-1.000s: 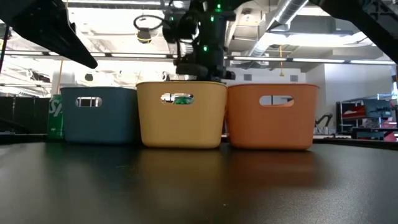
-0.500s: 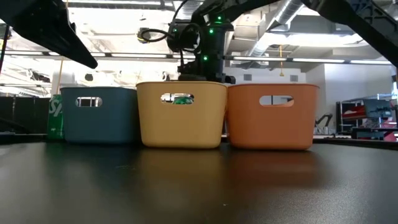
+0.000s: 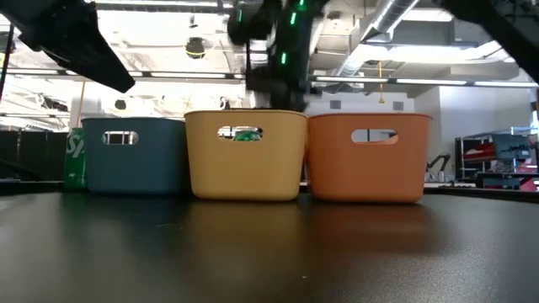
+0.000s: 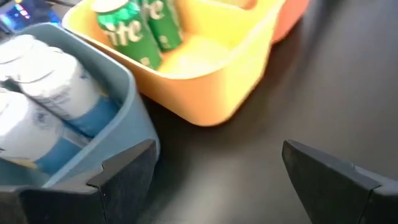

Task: Sort soda cans
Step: Put the green soda can into the yellow bin

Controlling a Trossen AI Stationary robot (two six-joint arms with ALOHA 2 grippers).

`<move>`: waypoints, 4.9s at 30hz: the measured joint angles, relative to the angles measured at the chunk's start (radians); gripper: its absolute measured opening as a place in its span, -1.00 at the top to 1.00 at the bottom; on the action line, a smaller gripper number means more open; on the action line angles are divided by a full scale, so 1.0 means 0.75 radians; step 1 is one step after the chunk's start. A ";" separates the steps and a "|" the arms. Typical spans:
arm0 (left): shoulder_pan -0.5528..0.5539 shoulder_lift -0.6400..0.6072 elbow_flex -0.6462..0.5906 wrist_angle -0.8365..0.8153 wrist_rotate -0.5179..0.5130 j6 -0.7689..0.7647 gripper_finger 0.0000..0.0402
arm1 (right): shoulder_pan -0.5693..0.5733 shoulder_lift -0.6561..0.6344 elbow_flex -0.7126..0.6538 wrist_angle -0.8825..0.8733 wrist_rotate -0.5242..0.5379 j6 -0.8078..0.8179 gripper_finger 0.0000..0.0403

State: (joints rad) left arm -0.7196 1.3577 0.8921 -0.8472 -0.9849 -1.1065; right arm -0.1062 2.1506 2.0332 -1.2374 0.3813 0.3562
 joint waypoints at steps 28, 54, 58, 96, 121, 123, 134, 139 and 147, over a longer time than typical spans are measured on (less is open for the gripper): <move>1.002 -0.771 0.001 -0.432 0.294 0.223 -0.71 | 0.364 -0.400 -0.002 -0.024 0.332 0.062 0.72; 1.959 -0.499 0.001 -0.425 0.639 0.640 -0.71 | 0.365 -0.400 -0.532 -0.184 0.716 0.412 0.72; 1.998 -0.470 0.001 -0.426 0.691 0.663 -0.71 | 0.365 -0.400 -0.566 -0.171 0.720 0.469 0.72; 2.077 -0.359 0.146 -0.675 0.883 0.896 -0.51 | 0.892 -1.298 -1.151 -0.121 0.862 1.137 0.74; 1.173 -0.147 0.855 -0.610 0.883 0.678 -0.51 | 0.948 -1.299 -1.306 0.004 0.901 1.228 0.94; 1.140 -0.062 0.910 -0.589 0.879 0.710 -0.51 | 0.940 -1.299 -1.306 0.014 0.901 1.228 0.94; 1.095 0.382 1.195 -0.555 0.850 0.875 -0.51 | 0.924 -1.295 -1.305 -0.004 0.900 1.224 0.94; 1.112 0.525 1.241 -0.555 0.842 0.911 -0.51 | 0.945 -1.295 -1.305 -0.019 0.900 1.224 0.94; 1.167 0.689 1.242 -0.541 0.833 0.927 -0.51 | 1.014 -1.295 -1.305 -0.046 0.900 1.225 0.94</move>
State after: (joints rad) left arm 0.1557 1.8746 1.8233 -1.2527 -0.3600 -0.4114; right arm 0.6542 1.1790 1.0546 -1.2720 1.0561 1.2747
